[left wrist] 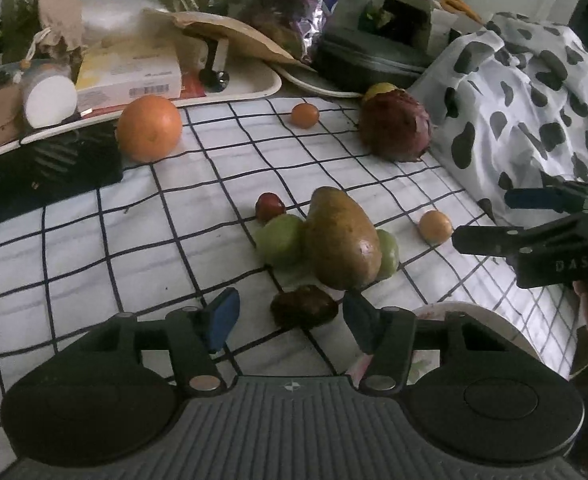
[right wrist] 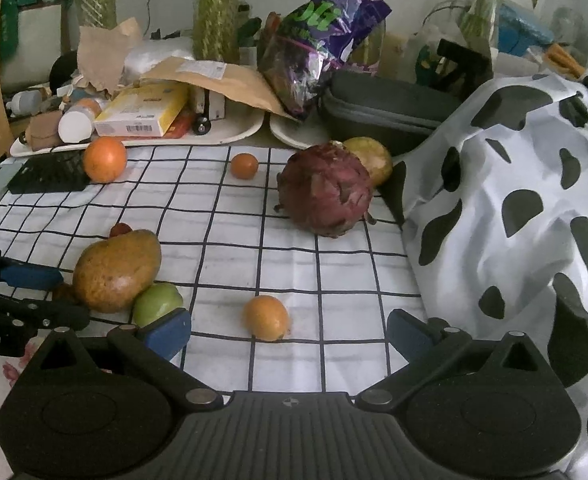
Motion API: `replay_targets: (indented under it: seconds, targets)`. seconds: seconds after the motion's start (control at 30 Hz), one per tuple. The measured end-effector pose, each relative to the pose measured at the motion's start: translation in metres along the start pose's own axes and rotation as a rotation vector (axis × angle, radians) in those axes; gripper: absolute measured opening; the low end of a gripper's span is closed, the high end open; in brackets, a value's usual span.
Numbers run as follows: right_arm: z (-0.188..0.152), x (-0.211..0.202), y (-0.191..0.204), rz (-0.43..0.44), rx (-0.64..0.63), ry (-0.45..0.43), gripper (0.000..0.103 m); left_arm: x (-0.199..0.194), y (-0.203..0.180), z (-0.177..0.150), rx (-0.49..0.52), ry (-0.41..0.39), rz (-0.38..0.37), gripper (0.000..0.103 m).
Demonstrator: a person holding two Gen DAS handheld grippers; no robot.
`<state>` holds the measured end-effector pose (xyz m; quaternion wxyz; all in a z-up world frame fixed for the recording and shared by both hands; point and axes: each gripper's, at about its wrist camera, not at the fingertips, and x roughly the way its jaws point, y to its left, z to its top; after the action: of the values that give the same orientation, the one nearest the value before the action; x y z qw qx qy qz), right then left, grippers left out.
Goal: Organize fruits
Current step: 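Close the left tool on the dark brown passion fruit, then grasp the small orange apricot with the right tool while the left tool holds the passion fruit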
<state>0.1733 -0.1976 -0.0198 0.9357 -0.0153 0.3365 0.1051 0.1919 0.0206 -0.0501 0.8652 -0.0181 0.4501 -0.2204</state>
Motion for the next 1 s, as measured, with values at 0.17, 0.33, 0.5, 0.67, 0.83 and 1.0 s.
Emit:
replay_targets:
  seconds: [0.17, 0.33, 0.5, 0.67, 0.83, 1.0]
  targets:
    - [0.000, 0.004, 0.001, 0.037, -0.002, 0.016, 0.103, 0.002, 0.000, 0.002, 0.007, 0.003, -0.011, 0.042]
    - [-0.001, 0.004, 0.005, 0.064, -0.026, 0.017, 0.103, 0.000, 0.005, 0.004, -0.012, 0.022, -0.006, 0.031]
    - [-0.003, 0.007, 0.006, 0.049, -0.034, 0.027, 0.103, -0.007, 0.017, 0.009, -0.078, 0.043, -0.020, 0.032]
    - [-0.002, 0.008, 0.002, 0.055, -0.004, 0.029, 0.103, -0.013, 0.038, 0.010, -0.215, 0.065, -0.090, 0.032]
    - [-0.002, 0.008, 0.004, 0.050, -0.015, 0.027, 0.103, -0.007, 0.045, 0.007, -0.303, 0.132, -0.137, 0.032]
    - [0.000, 0.006, 0.005, 0.053, -0.021, 0.018, 0.103, -0.007, 0.034, 0.008, -0.263, 0.140, -0.125, 0.032]
